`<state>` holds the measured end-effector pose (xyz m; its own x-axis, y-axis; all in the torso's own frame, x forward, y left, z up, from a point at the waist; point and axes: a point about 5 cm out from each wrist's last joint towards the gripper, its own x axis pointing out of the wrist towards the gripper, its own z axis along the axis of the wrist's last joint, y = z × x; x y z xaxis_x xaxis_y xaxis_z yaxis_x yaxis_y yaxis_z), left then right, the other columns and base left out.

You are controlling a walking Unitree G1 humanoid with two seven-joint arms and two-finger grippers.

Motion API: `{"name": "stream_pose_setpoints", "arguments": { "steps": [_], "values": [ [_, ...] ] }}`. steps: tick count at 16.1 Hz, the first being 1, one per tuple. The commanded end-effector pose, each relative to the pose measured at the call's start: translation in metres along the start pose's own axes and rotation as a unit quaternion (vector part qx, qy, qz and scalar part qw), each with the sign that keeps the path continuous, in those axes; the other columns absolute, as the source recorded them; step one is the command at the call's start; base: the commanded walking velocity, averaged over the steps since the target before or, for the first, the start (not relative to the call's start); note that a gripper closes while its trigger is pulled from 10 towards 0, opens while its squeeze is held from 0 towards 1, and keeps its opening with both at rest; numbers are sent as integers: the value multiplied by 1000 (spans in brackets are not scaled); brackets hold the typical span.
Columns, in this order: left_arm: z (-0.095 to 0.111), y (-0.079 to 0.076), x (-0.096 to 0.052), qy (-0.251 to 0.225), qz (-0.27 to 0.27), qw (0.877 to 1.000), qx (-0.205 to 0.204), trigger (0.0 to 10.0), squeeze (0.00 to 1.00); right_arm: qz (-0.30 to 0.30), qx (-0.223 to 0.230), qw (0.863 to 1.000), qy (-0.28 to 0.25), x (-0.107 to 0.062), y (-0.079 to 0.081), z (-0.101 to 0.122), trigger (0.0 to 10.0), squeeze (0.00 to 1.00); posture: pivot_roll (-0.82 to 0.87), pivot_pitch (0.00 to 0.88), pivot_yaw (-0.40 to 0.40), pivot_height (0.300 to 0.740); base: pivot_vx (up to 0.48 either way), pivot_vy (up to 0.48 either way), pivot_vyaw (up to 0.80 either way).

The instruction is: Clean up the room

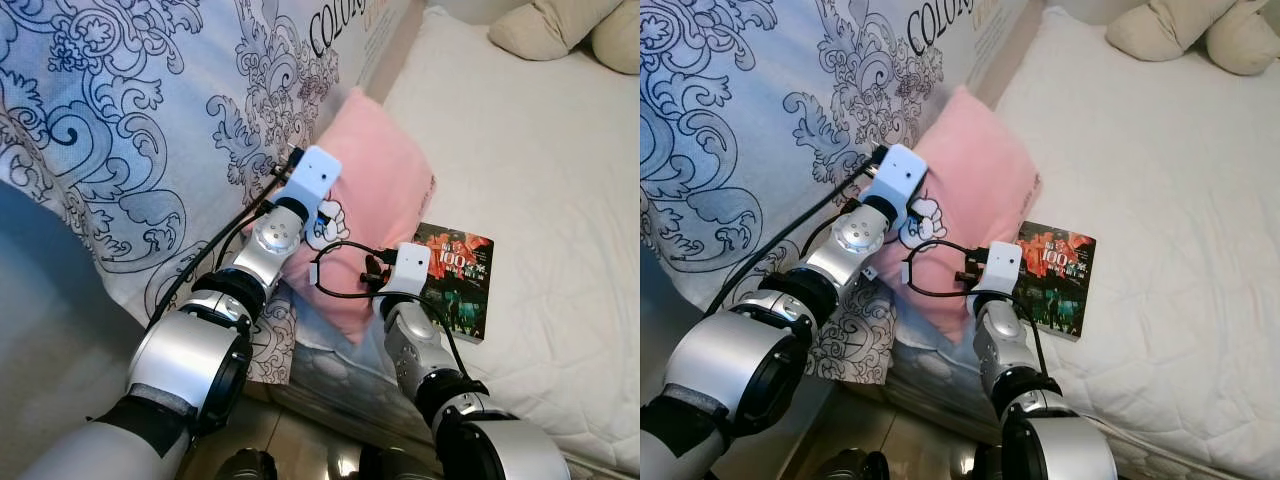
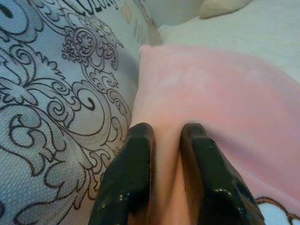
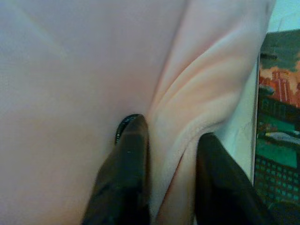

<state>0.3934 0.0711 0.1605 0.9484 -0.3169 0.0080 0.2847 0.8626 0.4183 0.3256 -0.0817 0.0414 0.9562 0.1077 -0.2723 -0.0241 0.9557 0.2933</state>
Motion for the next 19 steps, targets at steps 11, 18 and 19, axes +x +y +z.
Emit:
{"name": "stream_pose_setpoints", "arguments": {
  "steps": [11, 18, 19],
  "values": [
    [-45, 22, -42, -57, -43, 996, -52, 10000, 1000, -48, -10, 995, -83, -72, -45, -2, 10000, 1000, -20, 0, 4, 740, 0, 0, 0],
    [-48, -5, -77, -81, -39, 981, -172, 10000, 0, -159, -109, 974, -120, -147, -108, 7, 10000, 0, -35, 0, 35, 740, 0, -134, 0],
    [-54, -7, -75, -59, -30, 980, -187, 10000, 0, -161, -104, 974, -119, -142, -108, 8, 10000, 0, -37, 0, 37, 740, 0, -469, 0]
  ]
}}
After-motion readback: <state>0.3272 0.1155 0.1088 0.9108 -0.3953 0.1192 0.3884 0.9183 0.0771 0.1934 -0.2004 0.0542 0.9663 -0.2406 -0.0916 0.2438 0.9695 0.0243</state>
